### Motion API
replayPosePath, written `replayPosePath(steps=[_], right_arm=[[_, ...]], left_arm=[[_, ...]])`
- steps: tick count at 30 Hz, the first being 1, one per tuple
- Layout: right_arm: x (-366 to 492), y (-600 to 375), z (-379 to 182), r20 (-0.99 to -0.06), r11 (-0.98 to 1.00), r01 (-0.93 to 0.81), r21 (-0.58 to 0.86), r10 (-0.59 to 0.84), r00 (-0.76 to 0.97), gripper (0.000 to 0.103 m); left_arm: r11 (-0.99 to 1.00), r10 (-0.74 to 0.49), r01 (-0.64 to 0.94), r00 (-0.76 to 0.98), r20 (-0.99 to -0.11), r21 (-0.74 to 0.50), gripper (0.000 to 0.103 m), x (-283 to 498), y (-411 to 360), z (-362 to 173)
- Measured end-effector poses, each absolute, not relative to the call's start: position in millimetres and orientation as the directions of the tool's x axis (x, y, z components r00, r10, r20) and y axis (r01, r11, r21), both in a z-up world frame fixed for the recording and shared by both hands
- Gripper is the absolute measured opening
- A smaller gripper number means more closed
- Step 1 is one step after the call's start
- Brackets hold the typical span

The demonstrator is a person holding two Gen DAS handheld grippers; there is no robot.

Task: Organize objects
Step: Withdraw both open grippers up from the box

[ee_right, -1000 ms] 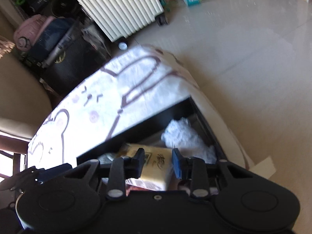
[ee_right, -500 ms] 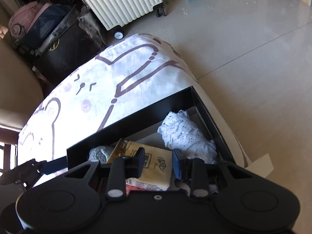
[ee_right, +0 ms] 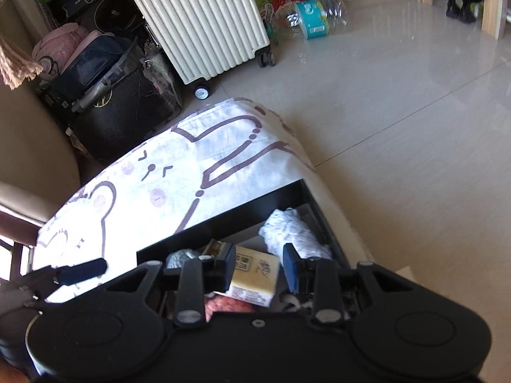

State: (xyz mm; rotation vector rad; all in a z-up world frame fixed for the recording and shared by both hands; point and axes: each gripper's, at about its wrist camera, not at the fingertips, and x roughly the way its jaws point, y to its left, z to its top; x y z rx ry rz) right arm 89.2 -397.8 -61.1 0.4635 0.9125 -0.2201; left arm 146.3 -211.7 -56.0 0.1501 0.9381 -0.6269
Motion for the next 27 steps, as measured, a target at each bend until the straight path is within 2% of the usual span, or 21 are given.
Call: replayPosePath(steps=[6, 16, 27], right_arm=[[70, -389, -47, -0.796, 0.903, 0.364, 0.227, -0.044, 0.604, 0.036], [38, -374, -13, -0.755, 0.922, 0.333, 0.196, -0.075, 0.652, 0.039], [-1, -357, 1, -0.738, 0.951, 0.289, 0.112, -0.116, 0.664, 0.046]], left_arm=[[0.837, -0.426, 0.527, 0.463, -0.777, -0.145, 0.086, 129, -199, -37], [0.89, -0.373, 0.437, 0.531, -0.761, -0.131, 0.087, 98, -168, -6], [0.931, -0.282, 0.359, 0.581, -0.764, -0.07, 0.097, 64, -142, 5]])
